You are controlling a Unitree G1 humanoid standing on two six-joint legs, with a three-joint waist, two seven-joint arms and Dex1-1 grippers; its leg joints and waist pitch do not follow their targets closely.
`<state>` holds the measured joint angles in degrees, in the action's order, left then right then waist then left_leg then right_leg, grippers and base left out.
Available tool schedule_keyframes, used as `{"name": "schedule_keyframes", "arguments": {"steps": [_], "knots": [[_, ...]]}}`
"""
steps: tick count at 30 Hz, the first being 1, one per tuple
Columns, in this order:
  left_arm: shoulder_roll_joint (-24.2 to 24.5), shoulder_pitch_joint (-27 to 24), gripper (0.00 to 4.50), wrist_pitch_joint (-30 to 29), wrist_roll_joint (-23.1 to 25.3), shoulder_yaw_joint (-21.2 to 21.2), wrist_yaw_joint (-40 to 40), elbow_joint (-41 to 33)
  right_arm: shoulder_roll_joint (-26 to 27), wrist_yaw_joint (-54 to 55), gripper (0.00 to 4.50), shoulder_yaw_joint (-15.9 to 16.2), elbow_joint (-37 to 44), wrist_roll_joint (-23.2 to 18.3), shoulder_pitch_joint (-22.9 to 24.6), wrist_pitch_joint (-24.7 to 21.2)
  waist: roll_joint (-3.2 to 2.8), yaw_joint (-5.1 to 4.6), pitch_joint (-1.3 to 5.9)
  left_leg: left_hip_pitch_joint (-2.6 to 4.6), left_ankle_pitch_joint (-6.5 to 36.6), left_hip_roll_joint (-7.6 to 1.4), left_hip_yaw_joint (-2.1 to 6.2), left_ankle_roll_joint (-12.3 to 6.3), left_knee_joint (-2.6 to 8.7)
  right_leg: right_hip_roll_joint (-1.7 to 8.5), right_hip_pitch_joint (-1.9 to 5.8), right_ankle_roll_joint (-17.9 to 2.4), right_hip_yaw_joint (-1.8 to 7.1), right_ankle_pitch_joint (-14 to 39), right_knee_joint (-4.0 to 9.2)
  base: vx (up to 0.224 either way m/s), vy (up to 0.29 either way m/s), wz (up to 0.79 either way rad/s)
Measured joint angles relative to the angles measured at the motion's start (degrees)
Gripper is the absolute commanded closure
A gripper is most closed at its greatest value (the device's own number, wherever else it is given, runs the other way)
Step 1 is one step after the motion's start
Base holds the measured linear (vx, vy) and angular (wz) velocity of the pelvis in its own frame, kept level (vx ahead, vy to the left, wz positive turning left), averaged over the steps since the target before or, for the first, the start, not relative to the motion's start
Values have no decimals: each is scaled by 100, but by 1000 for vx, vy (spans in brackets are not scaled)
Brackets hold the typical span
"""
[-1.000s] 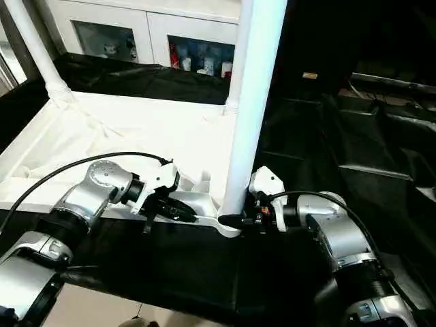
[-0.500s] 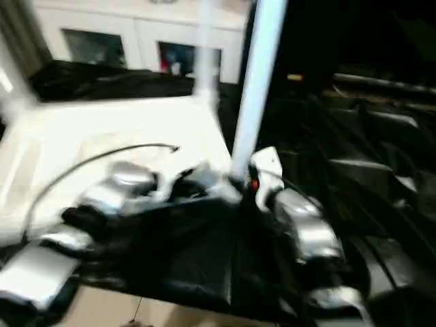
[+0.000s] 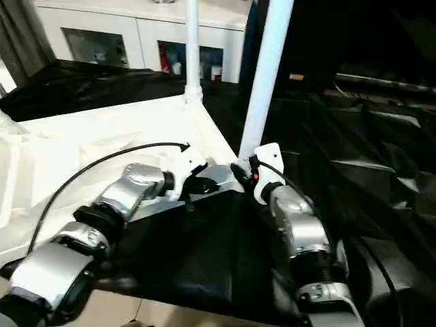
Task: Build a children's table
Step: Rotate leg to tighten
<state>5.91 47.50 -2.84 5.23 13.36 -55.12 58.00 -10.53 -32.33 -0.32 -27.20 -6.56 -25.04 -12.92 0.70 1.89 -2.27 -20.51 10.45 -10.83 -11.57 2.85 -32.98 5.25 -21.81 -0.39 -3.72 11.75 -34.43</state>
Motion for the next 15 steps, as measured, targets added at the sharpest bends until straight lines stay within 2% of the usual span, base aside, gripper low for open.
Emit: {"name": "schedule_keyframes", "arguments": {"steps": [2, 5, 7, 12, 15], "knots": [[147, -72, 450, 96, -27, 37, -419, -104, -404, -734, 138, 230, 251, -20, 139, 9, 0, 13, 0, -5, 2, -2, -1, 0, 14, -1, -5, 7, -5, 4, 6, 0, 0, 0], [375, -141, 450, 202, -59, 65, -906, -226, -702, -1442, 138, 369, 472, -76, 278, 62, 0, 27, 0, -6, 0, -8, 0, -3, 36, -5, -11, 14, -15, 16, 10, 21, -6, 0], [560, -221, 450, 322, -86, 131, -1331, -337, -1082, -2126, 138, 550, 721, -264, 397, -24, 0, 67, 0, -8, -11, -10, -1, -21, 44, -6, -14, 8, -20, 21, 11, 0, 0, 0], [797, -291, 450, 434, -116, 271, -1985, -468, -1444, -2980, 138, 772, 1031, -454, 505, -231, 0, 148, -2, -5, 2, -15, -6, -1, 39, -8, -13, 8, -17, 21, 10, 0, 0, 0], [942, -329, 450, 427, -153, 321, -2338, -590, -1520, -3276, 138, 871, 1045, -485, 505, -247, 0, 152, -2, -4, 2, -14, -7, 0, 38, -7, -13, 7, -14, 21, 9, 0, 0, 0]]}}
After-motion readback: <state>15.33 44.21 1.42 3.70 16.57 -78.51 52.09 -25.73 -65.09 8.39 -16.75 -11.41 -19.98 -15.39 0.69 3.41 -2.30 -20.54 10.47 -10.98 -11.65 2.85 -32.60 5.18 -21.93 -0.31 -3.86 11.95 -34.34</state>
